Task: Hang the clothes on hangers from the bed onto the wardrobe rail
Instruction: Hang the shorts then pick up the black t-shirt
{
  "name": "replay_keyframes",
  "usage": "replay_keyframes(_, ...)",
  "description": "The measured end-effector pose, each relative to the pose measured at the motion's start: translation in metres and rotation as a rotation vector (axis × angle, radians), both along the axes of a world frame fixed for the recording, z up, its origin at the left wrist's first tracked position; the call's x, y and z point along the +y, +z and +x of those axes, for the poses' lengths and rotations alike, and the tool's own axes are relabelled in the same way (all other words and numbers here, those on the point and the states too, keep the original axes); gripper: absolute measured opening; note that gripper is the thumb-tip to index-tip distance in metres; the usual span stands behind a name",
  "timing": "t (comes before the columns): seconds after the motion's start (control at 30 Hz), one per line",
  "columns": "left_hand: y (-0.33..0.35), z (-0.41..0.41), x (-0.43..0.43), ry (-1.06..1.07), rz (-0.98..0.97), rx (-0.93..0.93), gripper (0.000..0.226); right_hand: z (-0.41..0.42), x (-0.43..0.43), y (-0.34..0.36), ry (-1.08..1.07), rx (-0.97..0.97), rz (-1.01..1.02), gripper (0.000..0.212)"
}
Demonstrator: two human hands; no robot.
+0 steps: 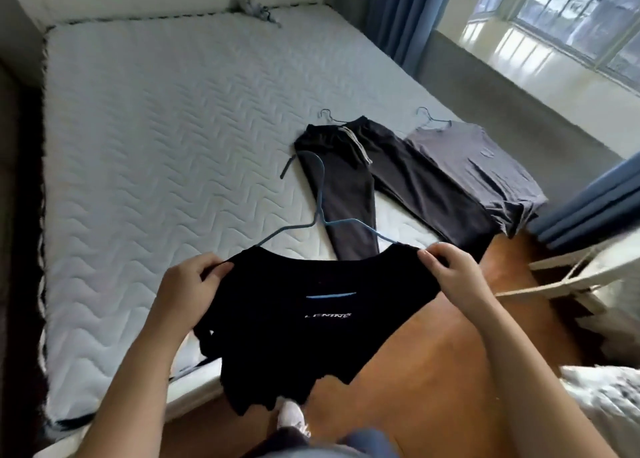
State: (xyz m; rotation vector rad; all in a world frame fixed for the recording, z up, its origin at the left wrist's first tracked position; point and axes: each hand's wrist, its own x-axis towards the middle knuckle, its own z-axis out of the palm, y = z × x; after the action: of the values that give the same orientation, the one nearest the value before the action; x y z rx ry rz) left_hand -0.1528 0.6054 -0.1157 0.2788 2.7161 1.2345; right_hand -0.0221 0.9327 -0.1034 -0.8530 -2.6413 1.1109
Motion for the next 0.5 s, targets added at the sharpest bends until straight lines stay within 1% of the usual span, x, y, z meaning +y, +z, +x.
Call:
replay_keyframes(0.23, -0.018, -0.05, 0.012, 0.227, -0.015, -0.088, 0.021, -0.118, 0.038, -0.027, 0.223, -0.049, -0.041, 0.012)
replay_keyframes(0.33, -0.022, -0.077, 0.028, 0.341, -0.044, -0.07, 0.025, -0.178, 0.058, -0.039, 0.312, -0.06, -0.069, 0.01)
replay_keyframes(0.43, -0.022, -0.11, 0.05, 0.42, -0.096, -0.064, 0.018, -0.236, 0.079, -0.047, 0.392, -0.118, -0.085, 0.007)
replay_keyframes(0.5, -0.028, -0.132, 0.062, 0.453, -0.144, -0.092, 0.02, -0.269, 0.09, -0.053, 0.433, -0.163, -0.091, 0.006)
